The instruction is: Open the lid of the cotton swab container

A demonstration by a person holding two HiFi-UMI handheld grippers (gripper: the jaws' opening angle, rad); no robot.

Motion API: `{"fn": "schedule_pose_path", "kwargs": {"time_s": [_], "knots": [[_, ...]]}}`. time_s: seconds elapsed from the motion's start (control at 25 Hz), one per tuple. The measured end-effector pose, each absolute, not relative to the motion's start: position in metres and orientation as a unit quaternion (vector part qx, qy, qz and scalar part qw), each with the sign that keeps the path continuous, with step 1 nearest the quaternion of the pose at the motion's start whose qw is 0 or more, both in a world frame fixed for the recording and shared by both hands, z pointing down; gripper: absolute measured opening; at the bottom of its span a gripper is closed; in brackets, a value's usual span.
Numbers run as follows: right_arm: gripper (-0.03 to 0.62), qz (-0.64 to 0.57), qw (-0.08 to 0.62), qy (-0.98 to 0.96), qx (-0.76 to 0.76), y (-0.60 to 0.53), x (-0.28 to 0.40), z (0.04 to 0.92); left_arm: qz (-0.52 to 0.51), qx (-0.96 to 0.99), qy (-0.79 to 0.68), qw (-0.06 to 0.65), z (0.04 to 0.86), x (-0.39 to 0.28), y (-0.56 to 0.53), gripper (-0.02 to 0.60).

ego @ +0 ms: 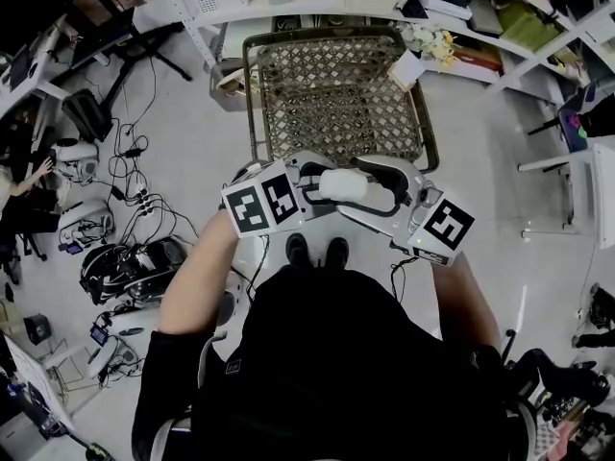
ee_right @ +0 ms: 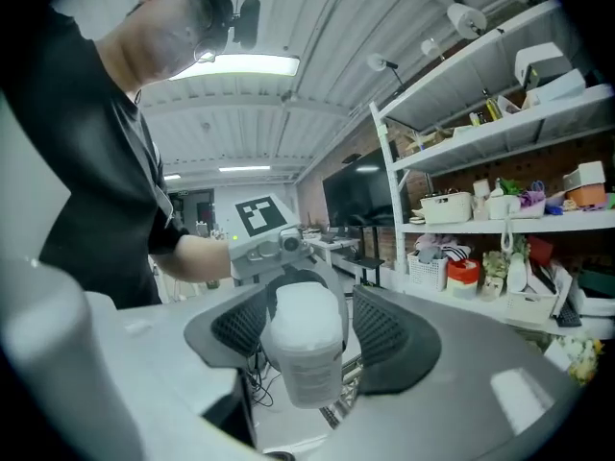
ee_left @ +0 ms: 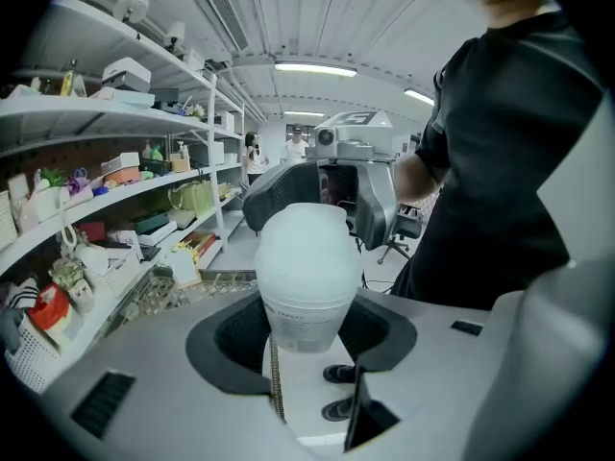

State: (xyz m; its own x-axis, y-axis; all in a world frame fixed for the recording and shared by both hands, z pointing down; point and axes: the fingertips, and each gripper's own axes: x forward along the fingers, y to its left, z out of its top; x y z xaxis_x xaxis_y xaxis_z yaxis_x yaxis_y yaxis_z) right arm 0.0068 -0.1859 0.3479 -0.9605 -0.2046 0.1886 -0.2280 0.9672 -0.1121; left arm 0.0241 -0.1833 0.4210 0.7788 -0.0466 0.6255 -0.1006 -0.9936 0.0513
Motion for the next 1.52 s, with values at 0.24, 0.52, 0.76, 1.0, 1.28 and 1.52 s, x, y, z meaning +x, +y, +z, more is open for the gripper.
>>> {"fn": "schedule_pose_path", "kwargs": {"time_s": [0.24, 0.52, 0.76, 1.0, 1.28, 1.52], "knots": [[0.272, 0.038, 0.112, -0.988, 0.094, -0.175, -0.004, 0.347, 0.338, 0.941, -0.018, 0.025, 0.416, 0.034, -0.175, 0.201], [0.236, 0.041, 0.126, -0.988, 0.082, -0.172, -0.006, 0.350, 0.353, 0.935, -0.015, 0.029, 0.421, 0.031, -0.171, 0.199], [0.233, 0.006, 0.144, -0.986, 0.087, -0.172, -0.008, 0.354, 0.355, 0.934, -0.020, 0.042, 0.422, 0.029, -0.172, 0.198], [0.232, -0.071, 0.155, -0.981, 0.095, -0.175, -0.012, 0.348, 0.329, 0.940, -0.023, 0.086, 0.422, 0.026, -0.176, 0.196], [0.235, -0.008, 0.091, -0.990, 0.106, -0.176, -0.005, 0.320, 0.343, 0.936, -0.065, 0.053, 0.418, 0.016, -0.194, 0.196], [0.160, 0.013, 0.044, -0.993, 0.108, -0.171, 0.012, 0.294, 0.329, 0.938, -0.095, 0.057, 0.406, 0.015, -0.205, 0.196]]}}
